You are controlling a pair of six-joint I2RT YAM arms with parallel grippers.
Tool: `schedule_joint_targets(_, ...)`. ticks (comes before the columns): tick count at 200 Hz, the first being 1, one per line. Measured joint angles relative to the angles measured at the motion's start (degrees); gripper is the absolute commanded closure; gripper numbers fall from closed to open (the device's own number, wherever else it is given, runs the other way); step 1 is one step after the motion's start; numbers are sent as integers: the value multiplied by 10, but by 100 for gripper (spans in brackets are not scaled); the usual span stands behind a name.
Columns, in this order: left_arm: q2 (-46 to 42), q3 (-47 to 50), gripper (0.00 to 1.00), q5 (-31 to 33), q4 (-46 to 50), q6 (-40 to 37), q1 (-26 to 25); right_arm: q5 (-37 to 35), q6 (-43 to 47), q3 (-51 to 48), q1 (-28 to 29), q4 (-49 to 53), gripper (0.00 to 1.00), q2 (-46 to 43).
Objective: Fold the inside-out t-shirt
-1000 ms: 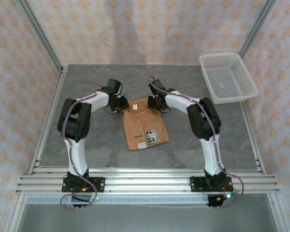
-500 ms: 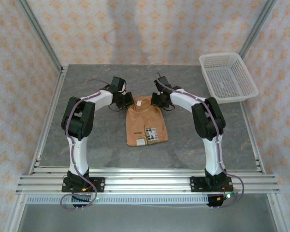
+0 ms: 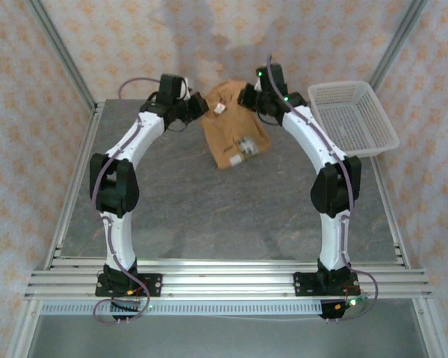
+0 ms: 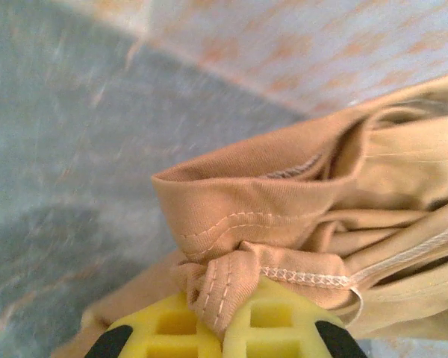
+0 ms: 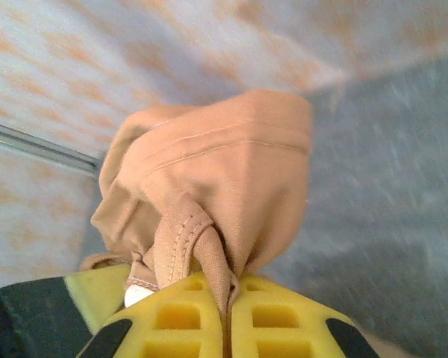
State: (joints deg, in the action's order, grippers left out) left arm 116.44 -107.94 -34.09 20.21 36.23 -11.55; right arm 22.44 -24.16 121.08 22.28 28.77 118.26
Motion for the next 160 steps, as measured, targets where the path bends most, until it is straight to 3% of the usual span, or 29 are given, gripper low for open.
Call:
schedule_joint_targets(19,-46,3,100,0,-10,-7,3,8,11,34,1,1,98,-14)
schedule_joint_targets(33,-102,56,100,0,-42,-13,3,19,16,-20,1,-21,97,-49)
schedule_joint_targets(67,-226,273,100,4,-145,-19,-22,55,1,-342,1,-137,96,-170)
schedule_joint_targets(90,-252,424,100,26,-183,-24,-79,78,-39,-561,10,-233,96,-206)
schedule_joint_targets(109,-262,545,100,42,-193,-26,-132,82,-68,-686,37,-277,96,-223)
schedule_joint_targets(137,-319,680,100,68,-194,-16,-158,76,-83,-760,94,-293,96,-283)
schedule_joint_targets(160,-386,707,100,100,-193,-13,-154,64,-83,-762,106,-311,96,-334)
